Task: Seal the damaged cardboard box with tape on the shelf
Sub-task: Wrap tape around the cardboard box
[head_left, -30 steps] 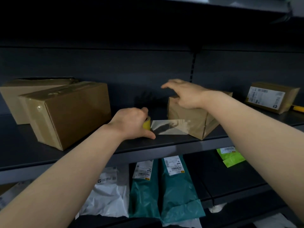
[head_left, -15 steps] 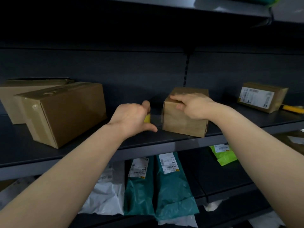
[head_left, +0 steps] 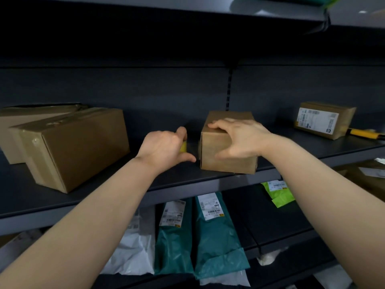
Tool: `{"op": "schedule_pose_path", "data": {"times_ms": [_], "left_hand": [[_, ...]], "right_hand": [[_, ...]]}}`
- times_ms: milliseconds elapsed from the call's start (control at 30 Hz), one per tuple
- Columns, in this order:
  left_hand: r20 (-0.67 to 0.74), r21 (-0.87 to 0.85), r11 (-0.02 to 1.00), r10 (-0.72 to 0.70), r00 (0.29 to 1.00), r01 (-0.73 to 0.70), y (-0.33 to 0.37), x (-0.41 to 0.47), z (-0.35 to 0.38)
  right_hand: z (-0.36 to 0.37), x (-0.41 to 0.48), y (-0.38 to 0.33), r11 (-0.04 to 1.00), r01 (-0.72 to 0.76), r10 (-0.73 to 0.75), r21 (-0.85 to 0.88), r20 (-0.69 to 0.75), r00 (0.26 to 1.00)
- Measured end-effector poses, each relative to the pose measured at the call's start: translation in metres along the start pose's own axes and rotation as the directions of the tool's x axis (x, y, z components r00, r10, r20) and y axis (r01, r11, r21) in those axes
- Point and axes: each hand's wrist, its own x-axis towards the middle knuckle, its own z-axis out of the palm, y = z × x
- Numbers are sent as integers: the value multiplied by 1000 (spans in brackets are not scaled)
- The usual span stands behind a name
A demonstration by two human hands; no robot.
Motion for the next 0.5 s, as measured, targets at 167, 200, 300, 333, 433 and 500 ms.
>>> {"op": "schedule_pose_path", "data": {"times_ms": [167, 200, 300, 333, 433, 500], "left_hand": [[-4, -10, 1000, 3, 1000, -4, 4, 9, 0], [-3, -24, 1000, 9, 1000, -9, 5, 10, -1], [2, -65, 998, 21, 1000, -20, 17, 8, -7], [-7, -85, 996, 15, 1000, -15, 24, 7, -10], [14, -162, 986, -34, 999, 36, 39, 6, -14], [41, -218, 974, -52, 998, 59, 40, 5, -17]], "right_hand": [[15, -1, -4, 998, 19, -33, -68, -215, 976], [14, -1, -1, 999, 25, -34, -45, -214, 976], [6, -6, 10, 1000, 28, -29, -5, -141, 990], [1, -9, 10, 1000, 10, -12, -18, -97, 995], [-5, -16, -7, 997, -80, 80, 11, 9, 997], [4, -19, -22, 989, -131, 136, 73, -67, 988]]}}
